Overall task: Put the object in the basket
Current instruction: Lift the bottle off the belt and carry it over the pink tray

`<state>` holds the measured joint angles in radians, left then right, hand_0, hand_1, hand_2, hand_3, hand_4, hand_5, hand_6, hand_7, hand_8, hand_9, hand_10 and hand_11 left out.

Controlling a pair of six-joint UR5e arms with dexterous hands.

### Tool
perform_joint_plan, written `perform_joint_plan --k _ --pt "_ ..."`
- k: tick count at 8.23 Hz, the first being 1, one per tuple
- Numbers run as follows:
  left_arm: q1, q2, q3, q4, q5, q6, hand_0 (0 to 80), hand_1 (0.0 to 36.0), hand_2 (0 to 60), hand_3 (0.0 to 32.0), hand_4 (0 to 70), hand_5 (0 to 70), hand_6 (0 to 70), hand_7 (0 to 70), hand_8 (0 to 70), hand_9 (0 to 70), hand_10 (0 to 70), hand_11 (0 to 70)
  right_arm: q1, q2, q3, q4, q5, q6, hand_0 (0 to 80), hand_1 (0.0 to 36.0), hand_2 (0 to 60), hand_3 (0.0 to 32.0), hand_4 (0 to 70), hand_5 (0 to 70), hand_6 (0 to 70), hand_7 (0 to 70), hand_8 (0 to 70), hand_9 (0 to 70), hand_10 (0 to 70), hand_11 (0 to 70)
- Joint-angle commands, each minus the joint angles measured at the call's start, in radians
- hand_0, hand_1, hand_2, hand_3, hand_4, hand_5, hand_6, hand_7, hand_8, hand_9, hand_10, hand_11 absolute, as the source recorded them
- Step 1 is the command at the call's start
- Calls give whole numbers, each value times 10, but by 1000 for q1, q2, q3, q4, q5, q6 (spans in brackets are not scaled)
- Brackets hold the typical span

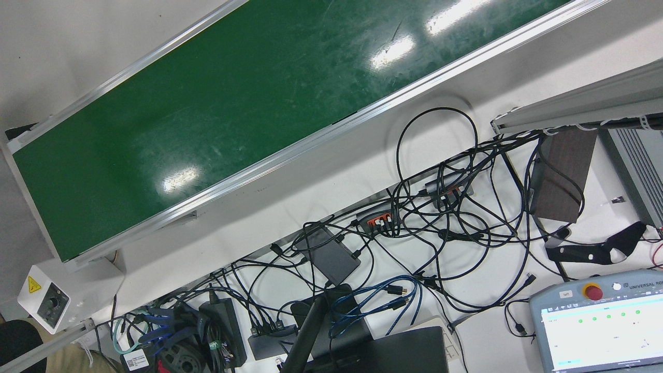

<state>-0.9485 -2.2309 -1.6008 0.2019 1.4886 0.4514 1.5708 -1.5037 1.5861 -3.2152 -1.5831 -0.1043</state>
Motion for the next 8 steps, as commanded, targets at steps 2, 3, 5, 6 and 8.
perform_joint_plan --k 2,3,5,6,8 --pt "118 -15 -146 22 -1 -3 492 184 600 0 700 700 700 700 675 700 700 700 0 -1 2 0 0 0 0 0 0 0 0 0 0 0 0 0 0 0" --pt "157 -10 -193 25 -1 -3 493 185 600 0 700 700 700 700 674 700 700 700 0 -1 2 0 0 2 0 0 0 0 0 0 0 0 0 0 0 0" --pt "281 -4 -220 8 -2 0 488 172 600 0 700 700 695 700 660 700 698 700 2 0 3 0 0 2 0 0 0 0 0 0 0 0 0 0 0 0" --pt "337 4 -220 -5 -1 10 484 160 600 0 700 700 680 700 651 700 688 700 0 0 3 0 0 0 0 0 0 0 0 0 0 0 0 0 0 0" --pt "417 48 -220 -57 -1 39 479 144 600 0 700 700 700 700 660 700 693 700 0 -1 2 0 0 2 0 0 0 0 0 0 0 0 0 0 0 0"
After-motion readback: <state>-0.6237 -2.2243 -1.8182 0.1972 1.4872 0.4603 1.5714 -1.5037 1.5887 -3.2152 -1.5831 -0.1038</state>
